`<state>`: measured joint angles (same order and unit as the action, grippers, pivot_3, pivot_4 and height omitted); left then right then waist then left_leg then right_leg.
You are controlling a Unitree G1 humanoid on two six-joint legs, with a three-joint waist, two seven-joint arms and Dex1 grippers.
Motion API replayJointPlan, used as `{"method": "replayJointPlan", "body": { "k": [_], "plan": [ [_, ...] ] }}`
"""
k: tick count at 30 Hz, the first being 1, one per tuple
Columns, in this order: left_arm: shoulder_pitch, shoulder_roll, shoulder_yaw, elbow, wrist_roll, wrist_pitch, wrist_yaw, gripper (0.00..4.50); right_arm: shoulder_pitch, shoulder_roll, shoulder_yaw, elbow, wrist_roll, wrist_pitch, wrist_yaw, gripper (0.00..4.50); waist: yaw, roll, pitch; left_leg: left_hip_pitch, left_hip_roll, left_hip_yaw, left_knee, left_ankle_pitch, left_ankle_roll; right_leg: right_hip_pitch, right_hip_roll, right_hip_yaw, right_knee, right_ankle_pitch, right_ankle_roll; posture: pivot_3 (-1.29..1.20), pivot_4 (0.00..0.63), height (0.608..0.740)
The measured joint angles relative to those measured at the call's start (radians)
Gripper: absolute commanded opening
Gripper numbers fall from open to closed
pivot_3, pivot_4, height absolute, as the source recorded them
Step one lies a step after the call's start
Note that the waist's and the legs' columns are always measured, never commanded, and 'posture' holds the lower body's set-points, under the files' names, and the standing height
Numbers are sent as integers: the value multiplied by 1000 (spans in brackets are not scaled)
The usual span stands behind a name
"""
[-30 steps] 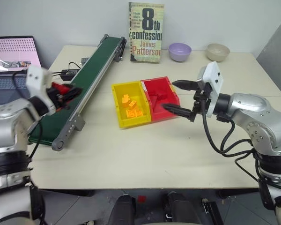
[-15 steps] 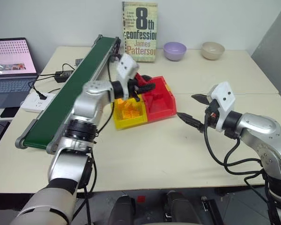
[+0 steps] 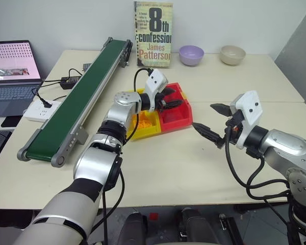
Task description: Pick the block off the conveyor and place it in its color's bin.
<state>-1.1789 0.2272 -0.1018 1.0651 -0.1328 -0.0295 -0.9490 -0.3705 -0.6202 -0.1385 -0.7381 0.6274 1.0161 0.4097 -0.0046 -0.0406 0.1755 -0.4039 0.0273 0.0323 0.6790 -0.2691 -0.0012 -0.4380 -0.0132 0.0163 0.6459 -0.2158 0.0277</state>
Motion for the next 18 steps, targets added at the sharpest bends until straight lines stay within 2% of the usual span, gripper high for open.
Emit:
{"method": "replayJointPlan", "body": {
  "k": [3, 6, 8, 11, 13, 15, 18],
  "plan": [
    [0, 19, 18, 0, 0, 0, 0, 4472, -9, -16, 0, 14, 2, -2, 8, 4500, -1, 0, 0, 0, 0, 0, 0, 0, 0, 0, 0, 0, 1, 0, 0, 0, 150, 740],
    [10, 63, 32, -26, 0, 6, -12, 4472, -13, -38, 0, 41, 0, -13, 29, 4500, -1, 0, 0, 1, 1, 0, 0, 0, 0, 0, 0, 0, 1, 0, 0, 0, 150, 740],
    [51, 116, 41, -108, -2, 39, -30, 4472, -28, -54, 4, 76, -8, -35, 56, 4500, -6, 0, 0, 1, 1, 0, 0, 0, 0, 0, 0, 0, 1, 0, 0, 0, 150, 740],
    [193, 261, 46, -349, -7, 151, -86, 4472, -77, -105, 22, 148, -22, -80, 122, 4500, -26, 0, 0, 2, 3, 0, -1, 0, 0, 0, 0, 1, 2, 0, 0, 0, 150, 740],
    [360, 388, 62, -634, -43, 301, -134, 4472, -102, -161, 44, 218, -36, -124, 204, 4500, -30, 1, 1, 2, 7, 0, -2, 0, 0, -1, 0, 1, 3, 0, 0, 0, 150, 740],
    [444, 451, 73, -817, -75, 413, -141, 4472, -129, -176, 67, 278, -54, -159, 261, 4500, -22, 1, 1, 1, 6, -1, -2, 0, 0, -1, -1, -1, 3, 0, -1, 0, 150, 740],
    [511, 511, 90, -992, -111, 503, -151, 4472, -150, -196, 101, 330, -59, -203, 335, 4500, -7, 1, 1, 1, 4, -1, -1, 0, 0, 0, -4, -1, 2, -1, -1, 0, 150, 740]
  ]
}}
